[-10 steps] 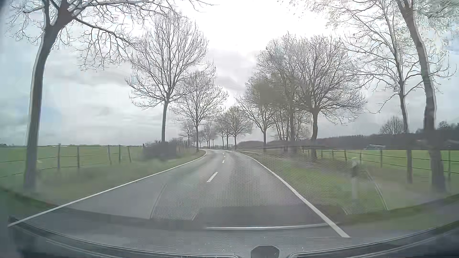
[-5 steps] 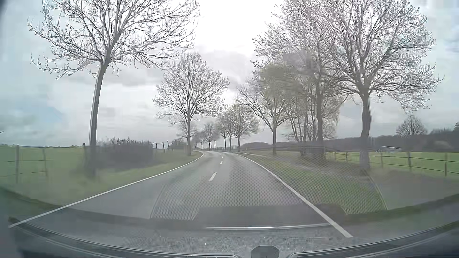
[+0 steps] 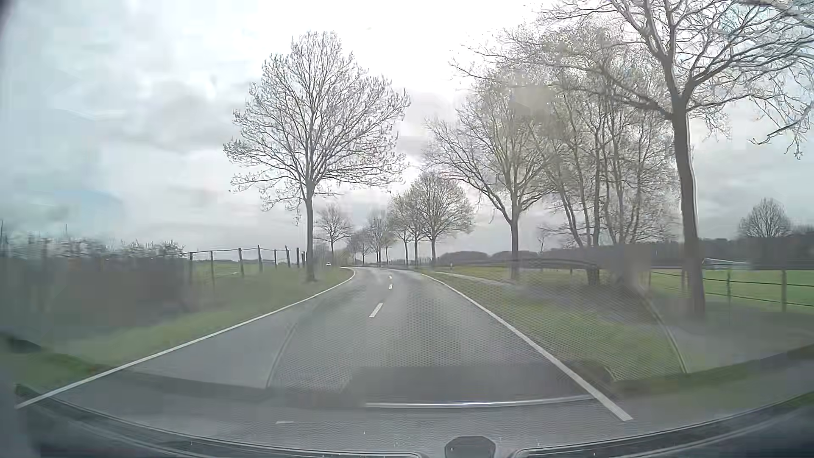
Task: Follow the waypoints while adhering to traffic rules and regulations
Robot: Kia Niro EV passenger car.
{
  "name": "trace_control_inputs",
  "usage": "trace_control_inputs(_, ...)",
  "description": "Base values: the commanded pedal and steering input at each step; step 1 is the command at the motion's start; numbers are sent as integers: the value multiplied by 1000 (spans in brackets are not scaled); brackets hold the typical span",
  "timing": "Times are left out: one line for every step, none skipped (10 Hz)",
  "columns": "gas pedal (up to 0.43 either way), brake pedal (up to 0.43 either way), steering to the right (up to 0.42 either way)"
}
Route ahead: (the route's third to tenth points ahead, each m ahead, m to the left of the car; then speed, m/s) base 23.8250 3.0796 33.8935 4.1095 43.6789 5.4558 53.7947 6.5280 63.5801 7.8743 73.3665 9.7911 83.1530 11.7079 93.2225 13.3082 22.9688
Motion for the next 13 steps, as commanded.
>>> trace_control_inputs(110,0,-12)
trace_control_inputs(110,0,-15)
trace_control_inputs(110,0,-16)
trace_control_inputs(110,0,-16)
trace_control_inputs(110,0,-16)
trace_control_inputs(110,0,-16)
trace_control_inputs(110,0,-16)
trace_control_inputs(118,0,-16)
trace_control_inputs(118,0,-17)
trace_control_inputs(118,0,-18)
trace_control_inputs(130,0,-18)
trace_control_inputs(138,0,-18)
trace_control_inputs(138,0,-18)
